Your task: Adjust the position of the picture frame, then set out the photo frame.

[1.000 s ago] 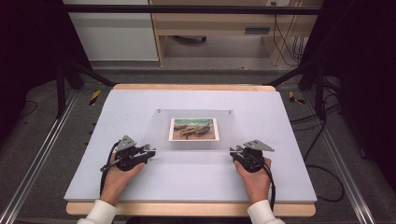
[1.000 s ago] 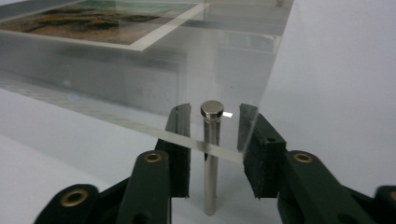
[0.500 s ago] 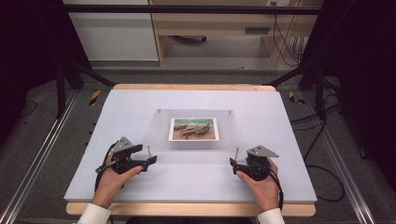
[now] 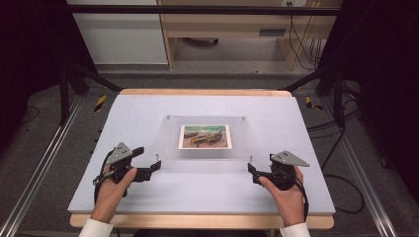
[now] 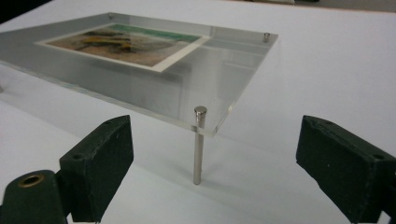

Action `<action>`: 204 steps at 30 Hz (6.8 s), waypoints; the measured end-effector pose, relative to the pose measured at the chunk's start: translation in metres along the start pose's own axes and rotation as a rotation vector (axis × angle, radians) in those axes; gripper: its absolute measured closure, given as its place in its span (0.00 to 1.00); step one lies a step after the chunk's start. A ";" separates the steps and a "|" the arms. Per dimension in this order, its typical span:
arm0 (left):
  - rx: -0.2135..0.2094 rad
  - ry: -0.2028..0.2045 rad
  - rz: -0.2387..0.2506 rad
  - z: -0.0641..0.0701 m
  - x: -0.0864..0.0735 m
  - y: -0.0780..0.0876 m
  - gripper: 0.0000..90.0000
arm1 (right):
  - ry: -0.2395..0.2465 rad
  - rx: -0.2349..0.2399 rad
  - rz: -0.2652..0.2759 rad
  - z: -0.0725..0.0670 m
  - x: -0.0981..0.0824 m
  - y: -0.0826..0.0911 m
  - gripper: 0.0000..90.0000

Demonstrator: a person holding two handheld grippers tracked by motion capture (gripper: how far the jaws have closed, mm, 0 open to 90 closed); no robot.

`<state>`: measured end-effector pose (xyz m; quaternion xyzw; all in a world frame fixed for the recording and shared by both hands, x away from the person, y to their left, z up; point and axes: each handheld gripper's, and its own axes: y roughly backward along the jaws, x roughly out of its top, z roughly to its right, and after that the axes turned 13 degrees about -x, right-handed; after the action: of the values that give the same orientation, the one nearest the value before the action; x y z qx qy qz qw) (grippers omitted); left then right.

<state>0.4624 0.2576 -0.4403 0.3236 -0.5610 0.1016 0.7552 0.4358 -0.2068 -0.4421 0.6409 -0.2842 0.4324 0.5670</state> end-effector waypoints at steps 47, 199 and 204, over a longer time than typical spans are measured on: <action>0.075 0.129 -0.143 -0.039 0.036 -0.050 0.14 | 0.060 0.101 -0.142 0.010 0.067 -0.066 0.19; 0.087 0.231 -0.027 -0.017 0.025 -0.053 0.50 | 0.041 0.091 -0.178 0.002 0.041 -0.058 0.32; 0.099 0.254 -0.017 -0.015 0.025 -0.052 0.52 | 0.039 0.089 -0.175 0.003 0.040 -0.057 0.34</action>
<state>0.5102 0.2210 -0.4391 0.3496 -0.4523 0.1629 0.8042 0.5035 -0.1936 -0.4340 0.6793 -0.1968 0.4059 0.5789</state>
